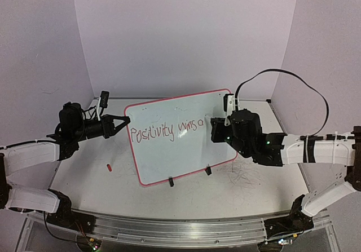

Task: Write a sentence on the whiteboard

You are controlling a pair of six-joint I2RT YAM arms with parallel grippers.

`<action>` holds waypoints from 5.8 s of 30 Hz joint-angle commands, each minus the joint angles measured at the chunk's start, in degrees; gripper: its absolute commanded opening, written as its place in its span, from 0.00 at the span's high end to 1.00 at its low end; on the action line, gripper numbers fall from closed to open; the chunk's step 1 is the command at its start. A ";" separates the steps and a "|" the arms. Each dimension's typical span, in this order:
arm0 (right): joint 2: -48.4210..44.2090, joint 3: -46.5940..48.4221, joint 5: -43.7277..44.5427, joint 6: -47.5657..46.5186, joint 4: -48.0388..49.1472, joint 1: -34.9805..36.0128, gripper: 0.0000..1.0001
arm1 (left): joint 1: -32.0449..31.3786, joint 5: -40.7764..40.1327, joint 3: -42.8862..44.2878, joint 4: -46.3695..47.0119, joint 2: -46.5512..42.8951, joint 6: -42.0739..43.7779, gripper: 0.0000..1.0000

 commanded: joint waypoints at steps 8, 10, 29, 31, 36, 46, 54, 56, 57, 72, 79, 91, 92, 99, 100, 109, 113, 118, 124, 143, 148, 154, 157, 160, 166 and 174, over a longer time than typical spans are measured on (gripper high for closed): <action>4.36 4.70 -0.47 -3.43 3.34 -1.73 1.00 | -0.73 0.28 0.80 -0.25 0.21 3.17 1.00; 4.79 4.64 -0.45 -3.23 3.38 -1.76 1.00 | -0.72 0.31 0.82 -0.26 0.21 3.21 1.00; 3.14 0.23 -2.44 1.26 0.01 -1.73 1.00 | -0.70 0.13 0.82 -0.25 -0.07 3.12 1.00; 2.87 -0.30 -2.41 1.68 -0.29 -1.66 1.00 | -0.72 0.13 0.82 -0.27 -0.06 3.12 1.00; 1.83 -1.55 -2.69 2.89 -1.21 -1.45 1.00 | -0.72 0.11 0.82 -0.27 0.01 3.20 1.00; -1.46 -1.65 -1.93 3.20 -1.87 -1.12 1.00 | -0.72 0.04 0.74 -0.26 0.03 3.21 1.00; 0.96 2.04 -2.90 0.14 0.51 -3.60 1.00 | -0.75 0.04 0.70 -0.26 -0.28 3.16 1.00; 1.57 2.52 -2.73 -0.18 1.00 -3.72 1.00 | -0.73 0.04 0.59 -0.25 -0.39 3.15 1.00; 1.82 2.72 -2.73 -0.34 1.22 -3.86 1.00 | -0.70 -0.04 0.56 -0.25 -0.38 3.21 1.00; 4.01 1.88 -4.22 0.45 1.99 -4.46 1.00 | -0.73 -0.10 0.46 -0.27 0.00 3.38 1.00; 2.15 -1.08 -5.29 2.75 -0.05 -4.38 1.00 | -0.70 -0.20 0.46 -0.34 0.01 3.38 1.00; 0.90 -4.15 -5.38 5.21 -1.22 -3.77 1.00 | -0.69 -0.31 0.55 -0.34 -0.08 3.26 1.00; 0.66 -4.09 -4.90 5.08 -1.36 -3.77 1.00 | -0.76 -0.33 0.55 -0.34 -0.09 3.29 1.00; -3.41 -3.54 -1.95 3.53 -1.89 -3.87 1.00 | -0.68 -0.38 0.54 -0.36 0.15 3.35 1.00; -3.32 -3.50 -1.81 3.42 -1.91 -3.99 1.00 | -0.73 -0.33 0.57 -0.34 0.20 3.38 1.00; -1.79 -1.98 -4.01 2.61 -1.10 -4.29 1.00 | -0.73 -0.18 0.63 -0.43 0.01 3.27 1.00; -1.79 -1.99 -4.51 2.10 -1.10 -4.29 1.00 | -0.70 -0.13 0.66 -0.46 -0.27 3.28 1.00; -1.02 -2.43 -4.44 2.91 -1.10 -4.30 1.00 | -0.74 -0.06 0.55 -0.46 -0.02 3.21 1.00; -0.81 -2.71 -4.91 2.95 -1.10 -4.30 1.00 | -0.73 -0.05 0.88 -0.43 0.37 3.30 1.00; -2.24 -4.19 -4.51 3.12 -1.10 -4.29 1.00 | -0.74 0.05 0.65 -0.43 0.34 3.30 1.00; -1.64 -4.08 -4.41 3.36 -1.10 -4.30 1.00 | -0.76 0.03 0.68 -0.45 0.31 3.25 1.00; -1.15 -3.62 -4.08 3.26 -0.96 -4.32 1.00 | -0.76 0.04 0.56 -0.44 0.08 3.21 1.00; -0.90 -3.34 -4.03 3.09 -0.75 -4.29 1.00 | -0.74 -0.04 0.55 -0.44 0.07 3.21 1.00; -0.26 -2.95 -3.51 2.88 -0.48 -4.30 1.00 | -0.75 0.04 0.63 -0.45 0.22 3.21 1.00; 3.04 -1.26 -2.26 2.35 -0.13 -4.31 1.00 | -0.74 0.02 0.55 -0.49 0.01 3.21 1.00; -2.67 -2.13 -2.45 2.87 -1.15 -4.05 1.00 | -0.75 -0.22 0.46 -0.43 -0.06 3.21 1.00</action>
